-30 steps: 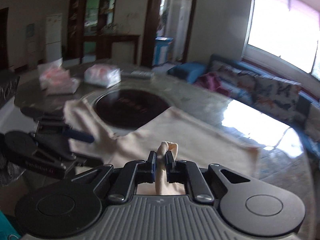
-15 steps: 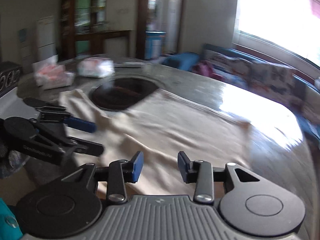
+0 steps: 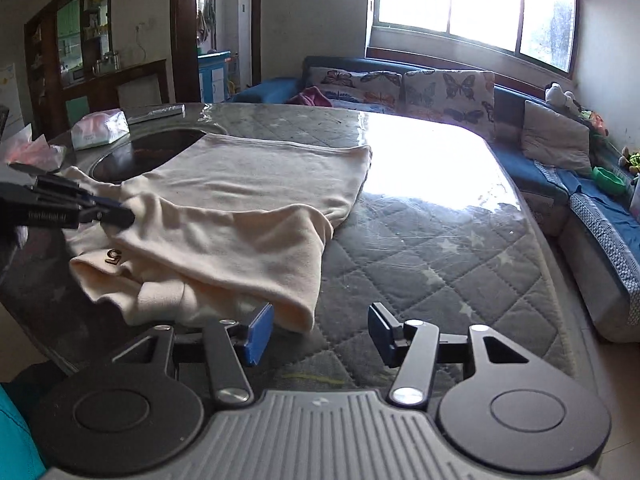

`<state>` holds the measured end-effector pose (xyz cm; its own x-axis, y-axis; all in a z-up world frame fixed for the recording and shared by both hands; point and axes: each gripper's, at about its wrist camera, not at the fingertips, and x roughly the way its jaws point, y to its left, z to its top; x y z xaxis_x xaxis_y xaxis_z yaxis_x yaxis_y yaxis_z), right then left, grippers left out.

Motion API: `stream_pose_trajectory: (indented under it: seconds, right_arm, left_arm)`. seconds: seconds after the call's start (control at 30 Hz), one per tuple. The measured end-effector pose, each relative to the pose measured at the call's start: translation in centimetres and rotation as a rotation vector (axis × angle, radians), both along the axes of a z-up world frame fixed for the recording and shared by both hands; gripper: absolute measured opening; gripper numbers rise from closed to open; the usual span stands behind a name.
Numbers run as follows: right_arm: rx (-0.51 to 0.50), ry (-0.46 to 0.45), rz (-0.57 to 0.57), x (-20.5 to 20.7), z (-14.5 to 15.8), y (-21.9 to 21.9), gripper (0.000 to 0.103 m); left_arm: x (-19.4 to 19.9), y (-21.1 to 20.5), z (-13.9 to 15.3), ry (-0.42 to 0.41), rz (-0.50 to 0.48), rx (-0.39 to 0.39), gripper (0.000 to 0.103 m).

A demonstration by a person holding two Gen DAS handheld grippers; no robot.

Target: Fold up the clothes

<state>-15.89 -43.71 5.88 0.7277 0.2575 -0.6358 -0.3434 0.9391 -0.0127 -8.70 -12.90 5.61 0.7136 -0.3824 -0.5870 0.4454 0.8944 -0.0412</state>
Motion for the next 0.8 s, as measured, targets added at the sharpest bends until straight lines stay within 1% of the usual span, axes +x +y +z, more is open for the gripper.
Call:
stream_pose_trajectory:
  seconds: [0.13, 0.3, 0.4, 0.5, 0.6, 0.7, 0.8]
  right_arm:
    - [0.036, -0.021, 0.004, 0.0, -0.2, 0.4, 0.058]
    - [0.065, -0.049, -0.004, 0.3, -0.5, 1.1, 0.061]
    - [0.077, -0.064, -0.003, 0.5, -0.8, 1.7, 0.061]
    - [0.068, -0.084, 0.002, 0.7, -0.9, 2.2, 0.062]
    - [0.061, -0.096, -0.004, 1.0, -1.1, 2.6, 0.062]
    - [0.043, -0.1, -0.031, 1.2, -1.2, 2.2, 0.062]
    - [0.038, -0.07, -0.039, 1.3, -1.5, 1.6, 0.063]
  left_arm:
    - [1.3, -1.9, 4.0, -0.06, -0.039, -0.003, 0.005]
    - [3.0, -5.7, 9.0, -0.154, -0.132, -0.003, 0.005]
    - [4.0, -8.4, 11.1, -0.175, -0.186, 0.006, 0.005]
    - [4.6, -10.3, 12.6, -0.197, -0.213, 0.014, 0.005]
    - [4.7, -11.3, 13.7, -0.218, -0.236, 0.01, 0.005]
    - [4.3, -11.1, 14.2, -0.244, -0.241, 0.009, 0.005]
    - [4.2, -10.0, 14.1, -0.245, -0.224, 0.006, 0.005]
